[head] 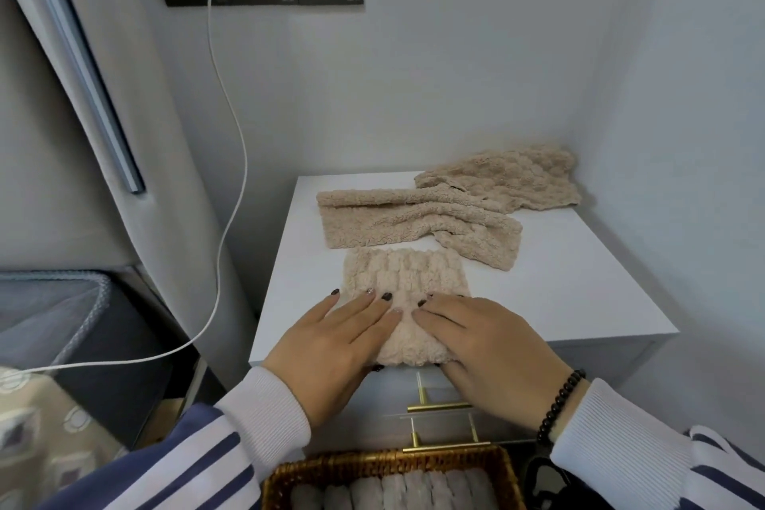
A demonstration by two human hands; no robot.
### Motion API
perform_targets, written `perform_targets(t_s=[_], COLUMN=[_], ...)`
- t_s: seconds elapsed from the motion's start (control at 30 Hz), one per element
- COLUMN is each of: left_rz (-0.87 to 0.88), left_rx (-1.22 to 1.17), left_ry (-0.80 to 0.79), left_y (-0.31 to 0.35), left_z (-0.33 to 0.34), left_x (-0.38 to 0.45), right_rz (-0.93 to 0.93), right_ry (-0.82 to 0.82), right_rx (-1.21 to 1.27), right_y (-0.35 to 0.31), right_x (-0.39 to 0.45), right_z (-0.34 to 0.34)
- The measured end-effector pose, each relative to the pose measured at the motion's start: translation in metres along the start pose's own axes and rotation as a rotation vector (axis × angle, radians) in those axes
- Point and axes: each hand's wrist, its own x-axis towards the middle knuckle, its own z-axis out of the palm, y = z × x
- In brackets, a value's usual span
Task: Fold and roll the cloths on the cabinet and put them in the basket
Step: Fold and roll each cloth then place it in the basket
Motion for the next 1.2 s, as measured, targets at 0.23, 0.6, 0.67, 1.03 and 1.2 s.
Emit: perform_targets(t_s=[0.23, 0.6, 0.67, 1.03, 1.2], left_rz=[-0.090, -0.639, -0.705, -0.937, -0.488], left_rx=[-0.184, -0.598, -0.609, -0.519, -0.103], left_ry=[0.045, 0.164, 0.138, -0.023, 0.138], left_y=[0.001, -0.001, -0.004, -0.018, -0.019], left_z=[-0.026, -0.015, -0.010, -0.006, -0.003], left_x=[-0.003, 0.024, 0.031, 0.068, 0.074], right_rz=[0.188, 0.487, 0.556, 0.810, 0.857], right_ry=[-0.084, 0.015, 0.029, 0.095, 0.169], right_rx=[0.197, 0.461, 0.459, 0.408, 0.427], right_y=[-0.001, 0.012, 0.016, 0.023, 0.024], right_x=[-0.001, 0.016, 0.022, 0.046, 0.046], right_z=[-0.024, -0.024, -0.018, 0.004, 0.004])
